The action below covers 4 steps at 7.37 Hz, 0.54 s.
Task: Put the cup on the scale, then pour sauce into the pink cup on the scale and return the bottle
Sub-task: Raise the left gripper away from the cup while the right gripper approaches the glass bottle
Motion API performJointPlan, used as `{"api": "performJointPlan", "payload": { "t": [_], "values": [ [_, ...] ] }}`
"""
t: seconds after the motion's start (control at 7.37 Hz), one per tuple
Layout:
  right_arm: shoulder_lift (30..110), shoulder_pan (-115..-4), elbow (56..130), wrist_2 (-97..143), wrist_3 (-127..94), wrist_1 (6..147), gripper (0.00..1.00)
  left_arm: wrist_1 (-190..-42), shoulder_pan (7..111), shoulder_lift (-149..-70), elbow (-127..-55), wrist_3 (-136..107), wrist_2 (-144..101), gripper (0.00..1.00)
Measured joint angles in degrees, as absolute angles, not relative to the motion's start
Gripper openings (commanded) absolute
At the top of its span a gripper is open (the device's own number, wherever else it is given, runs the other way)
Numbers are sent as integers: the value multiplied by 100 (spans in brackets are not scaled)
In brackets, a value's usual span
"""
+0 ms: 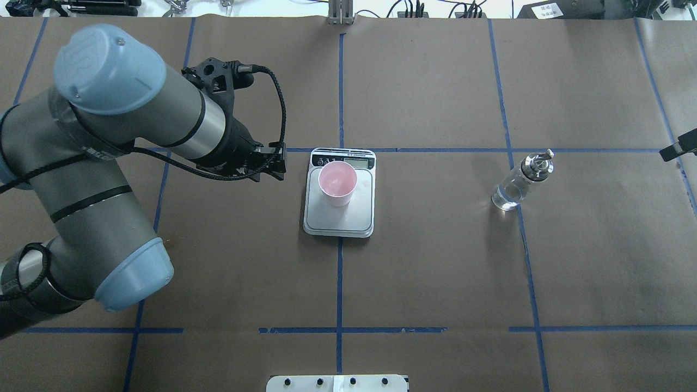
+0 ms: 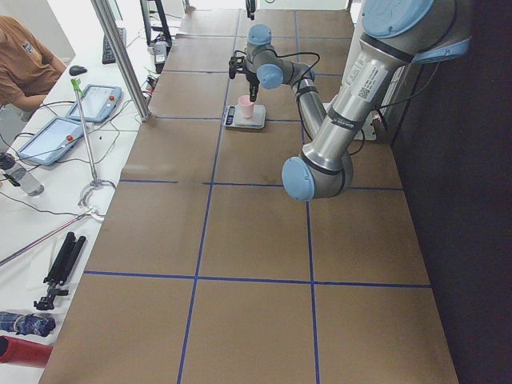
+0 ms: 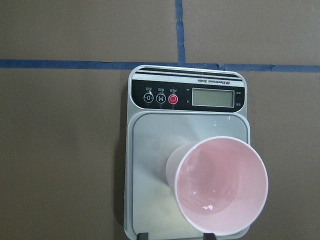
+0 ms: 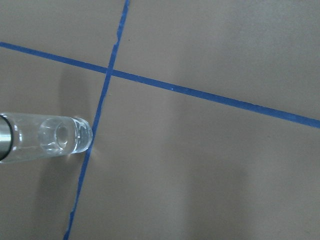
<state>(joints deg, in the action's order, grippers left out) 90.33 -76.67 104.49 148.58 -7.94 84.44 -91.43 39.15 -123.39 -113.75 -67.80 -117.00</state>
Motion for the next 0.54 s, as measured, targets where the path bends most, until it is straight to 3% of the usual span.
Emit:
{"api": "performJointPlan", "payload": {
  "t": [0.27, 0.54],
  "values": [
    [9227, -7290, 10764, 14364, -1368, 7506, 100, -9147, 4034, -12245, -11449, -6768, -11738, 50],
    [9684, -6345, 10809, 13266, -3015, 5329, 100, -9147, 4139, -12171, -11483, -6747, -11740, 52]
  ]
}}
